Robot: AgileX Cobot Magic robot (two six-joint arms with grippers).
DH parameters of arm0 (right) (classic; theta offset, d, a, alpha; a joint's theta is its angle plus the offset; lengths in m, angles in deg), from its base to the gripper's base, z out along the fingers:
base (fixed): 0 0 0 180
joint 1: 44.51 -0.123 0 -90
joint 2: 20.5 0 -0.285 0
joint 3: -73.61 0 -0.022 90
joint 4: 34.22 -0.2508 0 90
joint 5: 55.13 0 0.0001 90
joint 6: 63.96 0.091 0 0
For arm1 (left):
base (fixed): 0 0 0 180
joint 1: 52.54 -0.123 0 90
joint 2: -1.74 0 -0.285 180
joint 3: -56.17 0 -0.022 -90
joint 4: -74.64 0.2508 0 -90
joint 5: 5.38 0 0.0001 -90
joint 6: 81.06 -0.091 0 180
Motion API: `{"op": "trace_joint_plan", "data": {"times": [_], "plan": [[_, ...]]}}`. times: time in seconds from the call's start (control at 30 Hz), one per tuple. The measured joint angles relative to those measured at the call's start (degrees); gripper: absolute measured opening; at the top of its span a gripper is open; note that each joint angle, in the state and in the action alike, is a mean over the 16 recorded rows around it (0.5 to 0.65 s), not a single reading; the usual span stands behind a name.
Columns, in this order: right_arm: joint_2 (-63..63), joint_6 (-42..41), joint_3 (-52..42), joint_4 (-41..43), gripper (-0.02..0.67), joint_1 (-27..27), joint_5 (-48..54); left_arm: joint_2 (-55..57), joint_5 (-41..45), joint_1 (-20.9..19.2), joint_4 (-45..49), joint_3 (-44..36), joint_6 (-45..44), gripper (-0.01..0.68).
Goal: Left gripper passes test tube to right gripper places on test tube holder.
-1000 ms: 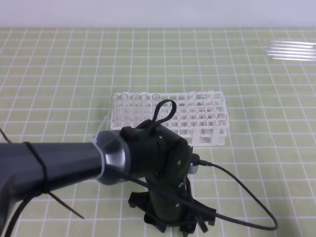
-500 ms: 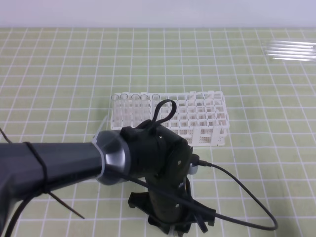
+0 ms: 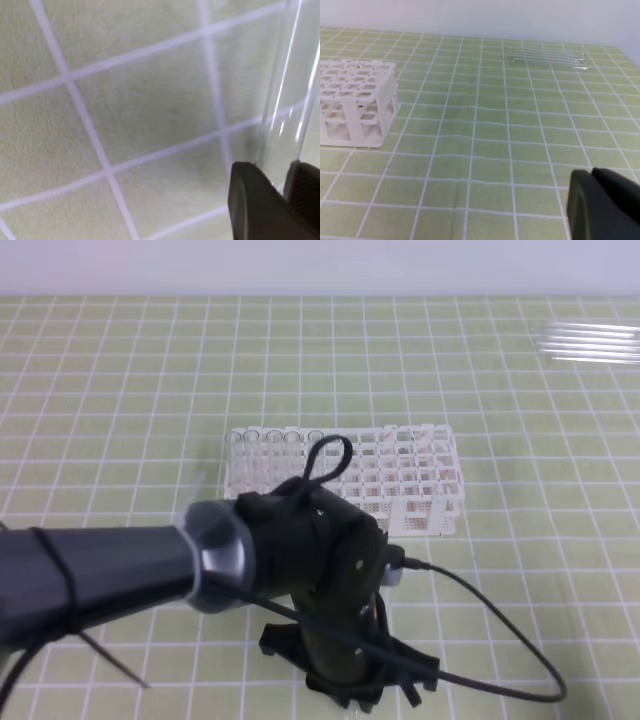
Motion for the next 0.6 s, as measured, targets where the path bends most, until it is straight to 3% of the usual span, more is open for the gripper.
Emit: {"op": "trace_joint_plan", "data": {"times": [0.3,0.6], "plan": [[0.0,0.0,0.0,0.0,-0.017,0.0,0.0,-9.1,-8.2,1.1,2.9,-4.5,-0.4,-0.001],[0.0,0.0,0.0,0.0,-0.017,0.0,0.0,-21.3,-24.7,2.7,13.4,-20.0,-0.6,0.011]]}}
